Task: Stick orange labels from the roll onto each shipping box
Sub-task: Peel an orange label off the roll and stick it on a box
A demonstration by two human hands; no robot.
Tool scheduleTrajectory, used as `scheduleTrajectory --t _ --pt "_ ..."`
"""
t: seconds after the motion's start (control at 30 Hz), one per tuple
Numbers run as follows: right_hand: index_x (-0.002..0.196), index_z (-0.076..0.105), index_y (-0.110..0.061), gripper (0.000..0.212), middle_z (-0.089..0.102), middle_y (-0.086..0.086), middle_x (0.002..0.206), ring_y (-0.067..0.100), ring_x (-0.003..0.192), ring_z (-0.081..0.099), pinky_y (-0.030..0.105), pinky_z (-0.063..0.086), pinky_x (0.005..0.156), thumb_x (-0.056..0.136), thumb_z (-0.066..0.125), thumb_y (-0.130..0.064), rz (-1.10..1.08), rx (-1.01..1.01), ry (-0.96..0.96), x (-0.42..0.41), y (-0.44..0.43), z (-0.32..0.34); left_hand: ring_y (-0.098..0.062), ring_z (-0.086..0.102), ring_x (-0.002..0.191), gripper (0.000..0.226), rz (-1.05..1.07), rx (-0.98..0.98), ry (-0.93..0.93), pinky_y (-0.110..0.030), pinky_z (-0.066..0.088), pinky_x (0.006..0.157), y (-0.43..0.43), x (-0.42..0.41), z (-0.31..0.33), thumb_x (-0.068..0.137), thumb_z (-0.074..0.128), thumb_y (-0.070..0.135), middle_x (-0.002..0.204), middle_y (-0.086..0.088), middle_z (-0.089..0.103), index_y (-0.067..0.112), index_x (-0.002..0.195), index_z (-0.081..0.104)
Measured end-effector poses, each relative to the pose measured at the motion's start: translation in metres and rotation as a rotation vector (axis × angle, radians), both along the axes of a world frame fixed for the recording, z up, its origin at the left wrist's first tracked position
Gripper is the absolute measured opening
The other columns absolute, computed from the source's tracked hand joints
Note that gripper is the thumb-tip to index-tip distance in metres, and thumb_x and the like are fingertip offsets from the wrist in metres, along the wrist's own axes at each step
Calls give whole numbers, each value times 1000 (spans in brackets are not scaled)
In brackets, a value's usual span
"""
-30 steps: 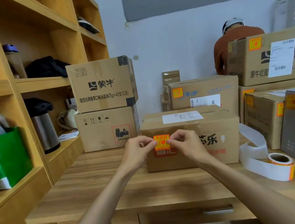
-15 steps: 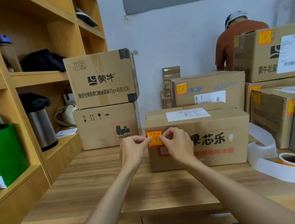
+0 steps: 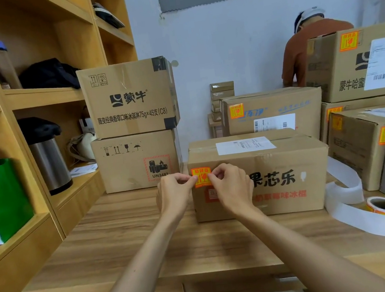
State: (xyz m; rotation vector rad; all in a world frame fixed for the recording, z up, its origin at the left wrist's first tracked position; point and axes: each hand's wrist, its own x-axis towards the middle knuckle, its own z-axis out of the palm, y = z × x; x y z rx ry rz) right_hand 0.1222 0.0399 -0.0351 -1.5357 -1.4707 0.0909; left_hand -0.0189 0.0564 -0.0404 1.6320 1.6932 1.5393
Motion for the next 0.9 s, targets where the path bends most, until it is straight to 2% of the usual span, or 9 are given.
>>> scheduleTrajectory --t 0.1,0.43,0.53,0.63,0.7,0.77,0.83,0.9 --pt "94 73 -26 19 73 -9 94 15 93 66 29 35 70 94 61 -40 -21 1 -9 0 0 1 -10 70 83 17 18 5 9 -37 58 77 3 1 -1 83 80 42 76 13 74 28 75 79" --pt "90 70 -27 18 73 -8 90 16 89 67 29 35 68 95 60 -42 -37 44 -54 -1 0 2 -10 68 82 19 61 47 61 -37 58 75 9 2 -4 84 78 46 78 14 73 28 78 78" --pt "85 60 -23 21 69 -4 88 22 84 66 31 34 65 94 61 -42 -38 89 -189 2 1 3 -12 66 84 19 80 71 167 -34 55 70 6 1 -4 85 76 46 82 13 70 27 81 75" --pt "84 55 -15 27 59 3 83 23 71 57 32 39 57 86 73 -36 -69 308 -453 15 7 4 -7 58 83 24 37 204 249 -31 48 68 4 -8 1 85 78 42 91 11 59 29 97 62" --pt "87 58 -11 32 56 7 88 25 76 53 36 44 64 80 76 -36 -79 424 -570 27 14 10 -4 53 82 39 -55 239 271 -26 46 71 7 -17 7 86 76 42 98 10 54 36 121 58" --pt "97 63 -12 38 59 9 99 29 89 55 42 46 81 80 74 -44 -39 423 -628 38 22 17 -7 52 80 51 -176 198 279 -23 47 74 13 -24 13 90 74 41 102 8 54 39 137 56" --pt "108 66 -16 45 61 8 111 29 103 56 45 41 96 82 69 -53 46 344 -638 44 30 24 -9 53 82 47 -264 166 294 -24 46 75 18 -25 18 92 72 40 100 6 57 35 137 60" --pt "111 66 -20 47 62 4 115 26 110 54 43 36 103 85 62 -59 135 249 -628 46 36 27 -9 56 85 38 -284 168 300 -24 46 75 22 -25 19 92 72 40 97 8 59 32 128 68"
